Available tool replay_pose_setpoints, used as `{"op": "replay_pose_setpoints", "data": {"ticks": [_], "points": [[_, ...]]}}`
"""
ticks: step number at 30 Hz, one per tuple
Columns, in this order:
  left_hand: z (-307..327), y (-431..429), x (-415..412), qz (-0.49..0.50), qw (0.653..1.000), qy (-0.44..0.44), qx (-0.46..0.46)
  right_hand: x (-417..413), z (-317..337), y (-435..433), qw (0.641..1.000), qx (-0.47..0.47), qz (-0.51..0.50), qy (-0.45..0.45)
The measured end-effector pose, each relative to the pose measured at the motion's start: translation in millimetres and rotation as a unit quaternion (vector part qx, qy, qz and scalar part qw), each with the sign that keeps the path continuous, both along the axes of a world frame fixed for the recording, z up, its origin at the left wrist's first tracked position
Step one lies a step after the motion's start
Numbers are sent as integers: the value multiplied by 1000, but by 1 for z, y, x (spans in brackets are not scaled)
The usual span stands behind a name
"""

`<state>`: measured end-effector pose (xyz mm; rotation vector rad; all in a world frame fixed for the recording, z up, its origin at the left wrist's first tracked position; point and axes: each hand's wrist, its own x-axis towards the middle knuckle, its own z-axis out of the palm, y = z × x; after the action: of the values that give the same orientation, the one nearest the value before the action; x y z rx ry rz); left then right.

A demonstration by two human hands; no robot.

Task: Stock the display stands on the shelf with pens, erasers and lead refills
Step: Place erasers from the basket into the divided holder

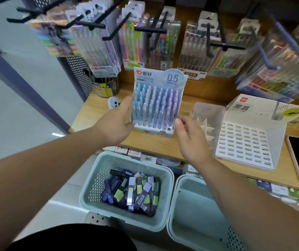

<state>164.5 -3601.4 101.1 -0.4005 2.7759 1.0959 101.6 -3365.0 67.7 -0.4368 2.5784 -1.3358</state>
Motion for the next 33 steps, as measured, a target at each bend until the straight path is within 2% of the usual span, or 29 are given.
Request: {"op": "replay_pose_setpoints", "data": {"ticks": [3, 5, 7, 9, 12, 16, 18, 22, 29, 33], "points": [[-11, -22, 40, -25, 997, 17, -68, 32, -17, 7, 998, 16, 47, 46], [-32, -38, 72, -24, 995, 11, -100, 53, -36, 6, 994, 47, 98, 25], [-64, -51, 102, -10, 991, -23, -129, 70, -59, 2, 984, 90, 143, -49], [-96, -58, 127, 14, 989, -78, -127, 85, -80, -7, 966, 124, 160, -163], [-136, -54, 150, 54, 986, -121, -101, 98, -101, -23, 930, 163, 113, -311], [-166, -40, 157, 109, 988, -95, -59, 113, -132, -42, 912, 158, 22, -379], [-177, -37, 163, 120, 989, -75, -34, 121, -149, -49, 906, 172, -16, -386], [-196, -35, 176, 135, 989, -37, -42, 133, -176, -57, 899, 244, -58, -358], [-210, -32, 181, 159, 986, -10, -53, 140, -190, -72, 889, 357, -46, -284], [-210, -31, 181, 167, 984, -18, -56, 139, -194, -71, 898, 337, -53, -278]]}}
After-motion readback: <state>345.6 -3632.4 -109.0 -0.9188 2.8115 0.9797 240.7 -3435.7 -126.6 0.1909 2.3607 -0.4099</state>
